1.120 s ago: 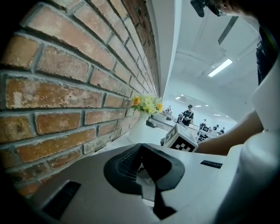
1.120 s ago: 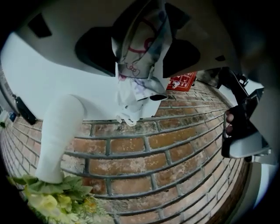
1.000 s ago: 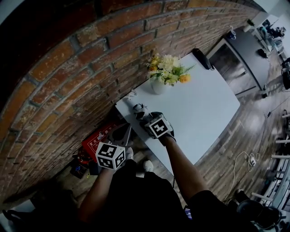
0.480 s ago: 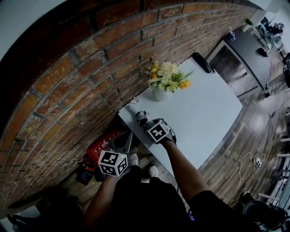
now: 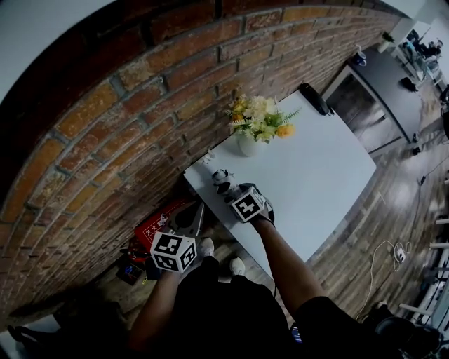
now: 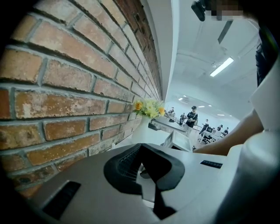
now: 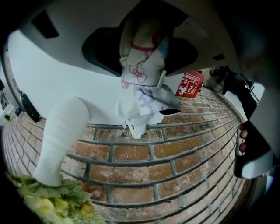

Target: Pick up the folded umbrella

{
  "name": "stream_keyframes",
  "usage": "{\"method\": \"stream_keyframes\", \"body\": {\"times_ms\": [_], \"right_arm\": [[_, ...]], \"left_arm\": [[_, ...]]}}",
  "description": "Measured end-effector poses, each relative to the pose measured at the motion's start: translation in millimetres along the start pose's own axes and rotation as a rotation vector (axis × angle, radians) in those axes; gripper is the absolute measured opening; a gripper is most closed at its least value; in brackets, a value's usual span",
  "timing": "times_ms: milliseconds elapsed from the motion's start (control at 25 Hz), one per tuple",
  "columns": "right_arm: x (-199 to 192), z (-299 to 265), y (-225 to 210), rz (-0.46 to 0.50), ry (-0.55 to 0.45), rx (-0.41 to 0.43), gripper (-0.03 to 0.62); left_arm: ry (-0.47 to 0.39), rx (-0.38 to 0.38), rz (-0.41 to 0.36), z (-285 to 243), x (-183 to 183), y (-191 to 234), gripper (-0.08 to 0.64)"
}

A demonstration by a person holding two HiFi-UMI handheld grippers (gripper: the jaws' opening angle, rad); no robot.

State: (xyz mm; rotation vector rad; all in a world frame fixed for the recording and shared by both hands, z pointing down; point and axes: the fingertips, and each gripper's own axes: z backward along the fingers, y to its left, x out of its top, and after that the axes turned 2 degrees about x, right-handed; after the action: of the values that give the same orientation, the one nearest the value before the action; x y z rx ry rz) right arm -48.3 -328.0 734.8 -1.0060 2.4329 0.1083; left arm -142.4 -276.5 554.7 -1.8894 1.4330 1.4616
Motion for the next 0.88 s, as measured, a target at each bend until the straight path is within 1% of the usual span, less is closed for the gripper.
{"method": "stream_keyframes", "body": {"times_ms": [120,440,680,880], "right_arm": [[4.1,13.1,-4.7,-0.046,-0.043,-0.003,0.284],[13.4,50.4,-5.6,-0.111,-0.182,0.018,0.284],[15.9,80.4,0.1,-0.112,-0.265,0.025,0.284],[18.5,112.4,13.3,-0.115,-0.364,0.066,0.284]], "left_arm": [[-0.01,-0.002,-0.005,-0.2,3.4,-5.1,0.011],[-0.026,-0.004,-0.02,0.5,7.5,-22.9,0.011],[-0.052,-0.008,-0.039,2.7,16.6,-40.8,0.011],[-0.077,-0.007,-0.055,8.6,22.6,-57.4,0.011]]}}
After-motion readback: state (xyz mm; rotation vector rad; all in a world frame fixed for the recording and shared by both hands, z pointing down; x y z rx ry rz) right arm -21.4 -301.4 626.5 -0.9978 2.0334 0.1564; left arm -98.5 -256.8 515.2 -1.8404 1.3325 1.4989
